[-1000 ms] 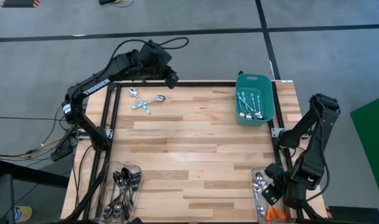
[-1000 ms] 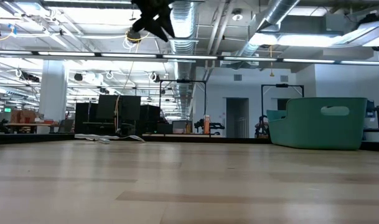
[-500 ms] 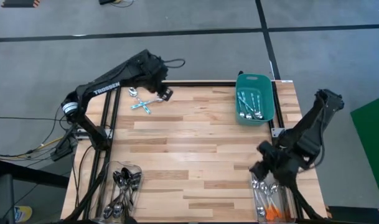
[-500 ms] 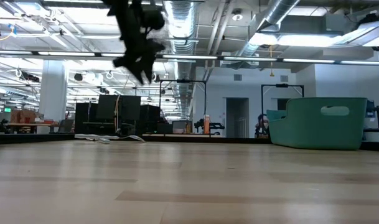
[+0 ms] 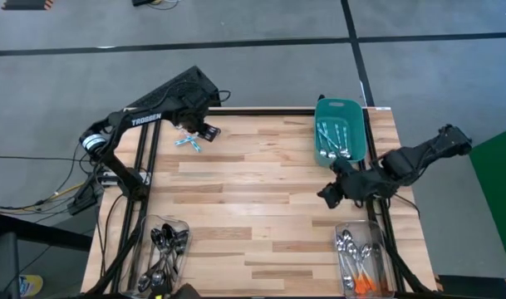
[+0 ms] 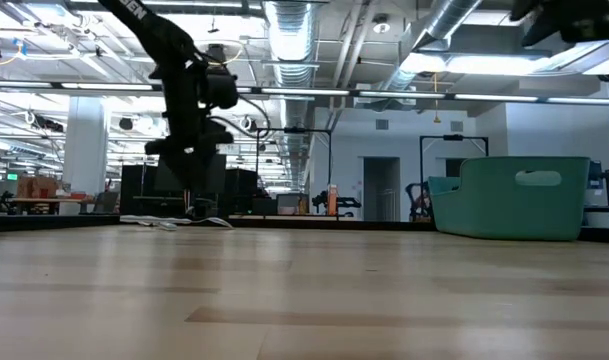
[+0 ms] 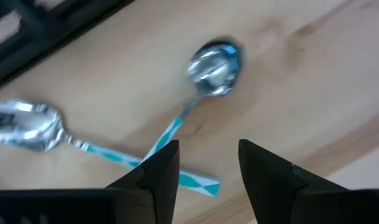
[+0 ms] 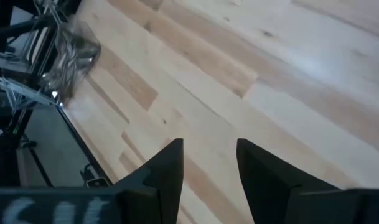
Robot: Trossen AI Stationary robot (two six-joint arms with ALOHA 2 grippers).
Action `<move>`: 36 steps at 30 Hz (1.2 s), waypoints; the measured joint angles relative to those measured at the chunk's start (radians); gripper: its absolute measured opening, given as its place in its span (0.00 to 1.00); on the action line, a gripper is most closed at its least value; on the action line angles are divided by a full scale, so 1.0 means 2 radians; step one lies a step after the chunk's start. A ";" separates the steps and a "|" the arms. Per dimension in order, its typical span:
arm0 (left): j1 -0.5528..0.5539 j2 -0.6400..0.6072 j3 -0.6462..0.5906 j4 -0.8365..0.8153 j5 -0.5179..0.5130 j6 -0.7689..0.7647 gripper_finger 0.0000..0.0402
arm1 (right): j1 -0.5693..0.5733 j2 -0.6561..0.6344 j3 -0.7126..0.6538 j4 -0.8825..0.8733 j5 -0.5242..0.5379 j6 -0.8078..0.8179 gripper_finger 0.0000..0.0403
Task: Sort silverware by color (type)
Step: Put the blue spoon in the blue bin
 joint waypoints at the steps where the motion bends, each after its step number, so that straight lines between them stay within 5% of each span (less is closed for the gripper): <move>1: 0.004 0.000 -0.004 0.000 0.000 -0.006 0.38 | -0.010 0.000 0.000 0.003 -0.005 -0.009 0.42; 13: 0.015 0.015 -0.015 -0.007 -0.020 0.004 0.38 | -0.101 0.014 0.000 0.052 -0.053 -0.096 0.42; 27: -0.008 0.172 0.146 -0.166 -0.058 0.108 0.38 | -0.123 0.019 0.000 0.061 -0.086 -0.106 0.42; 36: -0.014 0.274 0.223 -0.238 -0.114 0.110 0.38 | -0.123 0.019 0.000 0.060 -0.086 -0.107 0.42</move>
